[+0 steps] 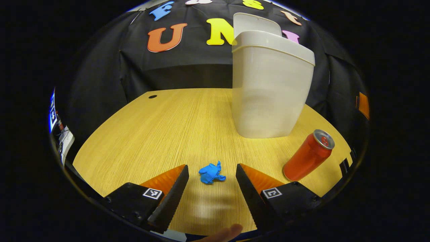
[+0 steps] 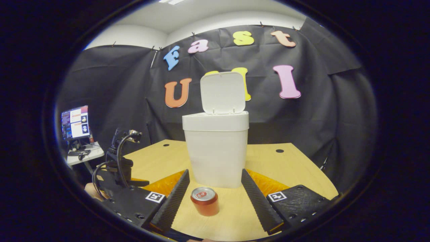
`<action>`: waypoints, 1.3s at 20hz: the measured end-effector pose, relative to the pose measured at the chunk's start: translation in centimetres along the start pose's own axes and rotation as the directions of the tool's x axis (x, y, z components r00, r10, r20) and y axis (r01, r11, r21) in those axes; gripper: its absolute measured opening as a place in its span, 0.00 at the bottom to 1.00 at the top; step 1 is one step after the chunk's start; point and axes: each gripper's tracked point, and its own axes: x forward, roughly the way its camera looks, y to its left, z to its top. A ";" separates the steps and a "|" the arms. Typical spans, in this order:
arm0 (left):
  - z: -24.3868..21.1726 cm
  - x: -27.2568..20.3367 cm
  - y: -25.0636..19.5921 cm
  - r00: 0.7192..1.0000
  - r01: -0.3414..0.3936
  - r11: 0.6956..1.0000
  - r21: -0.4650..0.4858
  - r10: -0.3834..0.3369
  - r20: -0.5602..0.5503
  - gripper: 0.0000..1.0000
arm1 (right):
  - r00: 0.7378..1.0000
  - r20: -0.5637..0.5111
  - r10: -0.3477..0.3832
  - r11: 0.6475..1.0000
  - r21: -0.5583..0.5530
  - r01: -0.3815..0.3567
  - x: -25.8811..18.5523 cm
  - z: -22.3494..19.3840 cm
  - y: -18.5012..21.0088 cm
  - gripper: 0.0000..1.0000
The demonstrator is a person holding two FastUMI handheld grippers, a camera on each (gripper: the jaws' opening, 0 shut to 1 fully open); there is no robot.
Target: Press the lid of the desktop garbage bin to open it, pick up the crumpled paper on the desktop and throw it into the bin, then pick up the pop can on the desktop and drop it into the bin, and finally close the garbage bin lid.
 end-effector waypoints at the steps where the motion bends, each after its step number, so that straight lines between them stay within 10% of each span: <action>1: -0.2 0.3 0.2 1.000 0.007 1.000 -0.008 -0.007 -0.003 0.92 | 1.000 -0.001 0.003 1.000 -0.005 -0.003 0.0 -0.1 0.0 0.95; 13: 1.7 0.5 6.1 0.997 0.062 0.997 -0.046 -0.064 -0.052 0.61 | 0.999 -0.043 -0.001 1.000 -0.012 0.000 1.0 -1.6 0.7 0.95; 26: 13.5 -1.2 15.1 1.000 0.027 0.999 -0.028 -0.027 0.004 0.36 | 0.986 -0.168 -0.018 1.000 -0.012 0.016 3.4 -5.8 2.5 0.95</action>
